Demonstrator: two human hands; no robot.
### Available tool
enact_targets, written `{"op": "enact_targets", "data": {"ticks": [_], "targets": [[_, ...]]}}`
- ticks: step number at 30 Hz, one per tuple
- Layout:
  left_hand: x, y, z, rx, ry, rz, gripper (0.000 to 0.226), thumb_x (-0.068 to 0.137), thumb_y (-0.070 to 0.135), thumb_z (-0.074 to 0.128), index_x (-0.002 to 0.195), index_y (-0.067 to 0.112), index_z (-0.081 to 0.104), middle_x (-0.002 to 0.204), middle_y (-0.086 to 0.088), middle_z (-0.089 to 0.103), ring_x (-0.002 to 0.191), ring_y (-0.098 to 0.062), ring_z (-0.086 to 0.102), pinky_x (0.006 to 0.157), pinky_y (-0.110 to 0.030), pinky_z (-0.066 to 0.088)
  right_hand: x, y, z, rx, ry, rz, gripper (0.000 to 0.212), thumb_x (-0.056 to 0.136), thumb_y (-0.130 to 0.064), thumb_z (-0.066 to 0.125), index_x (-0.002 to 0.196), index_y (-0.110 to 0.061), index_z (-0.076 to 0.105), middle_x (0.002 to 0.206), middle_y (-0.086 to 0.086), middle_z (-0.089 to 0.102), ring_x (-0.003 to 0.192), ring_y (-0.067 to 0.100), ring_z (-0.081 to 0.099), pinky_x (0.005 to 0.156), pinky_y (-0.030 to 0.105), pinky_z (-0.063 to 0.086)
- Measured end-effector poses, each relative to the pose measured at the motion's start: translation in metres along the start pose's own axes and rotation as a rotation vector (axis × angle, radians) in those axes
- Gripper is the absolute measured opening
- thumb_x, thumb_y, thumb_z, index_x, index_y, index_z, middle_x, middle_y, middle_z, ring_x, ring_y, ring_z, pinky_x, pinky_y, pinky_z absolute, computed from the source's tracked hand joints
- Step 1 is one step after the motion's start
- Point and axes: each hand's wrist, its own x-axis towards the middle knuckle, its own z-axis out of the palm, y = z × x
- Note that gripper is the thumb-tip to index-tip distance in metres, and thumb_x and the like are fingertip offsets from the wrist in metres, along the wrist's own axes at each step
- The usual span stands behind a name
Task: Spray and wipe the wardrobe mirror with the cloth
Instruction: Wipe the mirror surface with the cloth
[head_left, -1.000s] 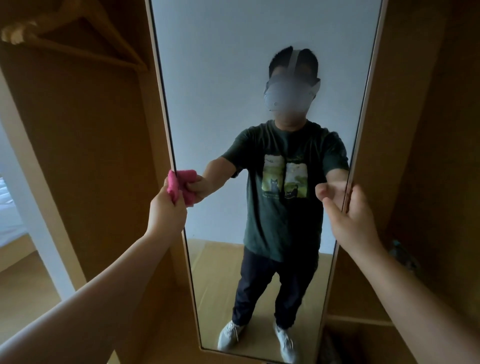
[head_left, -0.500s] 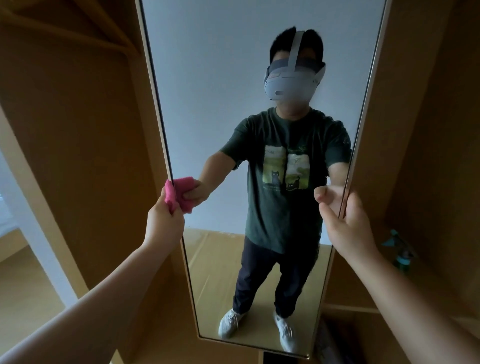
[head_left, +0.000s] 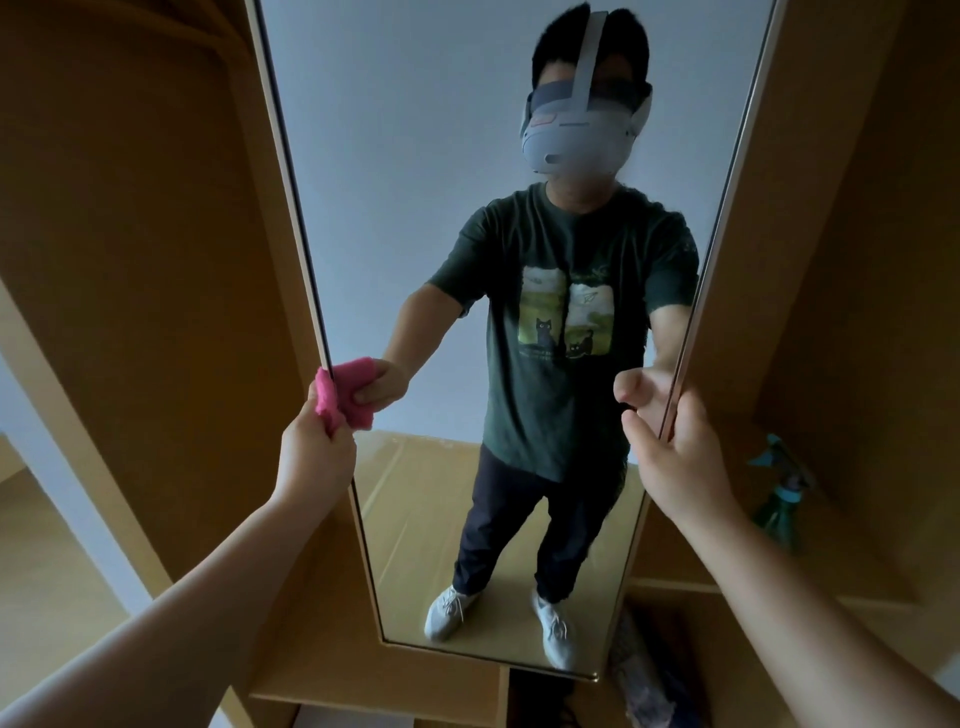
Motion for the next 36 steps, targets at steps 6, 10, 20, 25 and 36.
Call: {"op": "enact_targets", "data": {"ticks": [6,10,20,25,36], "targets": [[-0.007,-0.008,0.006,-0.002,-0.005,-0.02,0.038,0.101,0.01,0.038,0.138,0.011,0.046,0.098,-0.014,0.068,0.078,-0.03,0.066,0.062,-0.038,0.056,-0.018,0.008,0.002,-0.002,-0.024,-0.029,0.055,0.084,0.01,0.055,0.103,-0.042,0.049,0.106,-0.034,0.057,0.108,-0.014,0.052,0.091,0.0,0.033],[-0.012,-0.014,0.01,0.008,-0.005,-0.023,0.029,0.102,0.011,0.038,0.125,0.01,0.054,0.09,-0.011,0.068,0.075,-0.028,0.067,0.059,-0.034,0.054,-0.032,0.023,0.0,-0.043,-0.041,0.072,0.055,0.087,0.0,0.06,0.109,-0.049,0.048,0.114,-0.027,0.057,0.115,0.0,0.054,0.105,0.025,0.041],[-0.022,-0.032,0.02,0.003,-0.013,-0.031,0.033,0.097,0.005,0.039,0.118,0.025,0.056,0.088,-0.001,0.07,0.06,-0.008,0.063,0.048,-0.021,0.049,-0.077,0.06,0.0,-0.234,-0.171,0.462,0.076,0.093,-0.026,0.061,0.153,-0.011,0.018,0.149,0.012,0.04,0.132,0.022,0.044,0.109,0.042,0.04],[-0.028,-0.049,0.021,0.028,-0.044,-0.049,0.032,0.098,0.009,0.039,0.125,0.019,0.054,0.091,-0.004,0.069,0.066,-0.01,0.064,0.051,-0.021,0.048,-0.088,0.07,0.006,-0.277,-0.18,0.467,0.075,0.093,-0.025,0.061,0.153,-0.01,0.019,0.15,0.014,0.036,0.132,0.023,0.044,0.106,0.038,0.041],[-0.036,-0.078,0.028,0.042,-0.126,-0.024,0.039,0.104,0.019,0.037,0.141,0.017,0.044,0.105,-0.006,0.07,0.087,-0.016,0.068,0.073,-0.035,0.059,-0.117,0.1,0.023,-0.349,-0.177,0.546,0.074,0.093,-0.026,0.061,0.153,-0.015,0.018,0.149,0.012,0.037,0.132,0.023,0.044,0.095,0.032,0.043]]}}
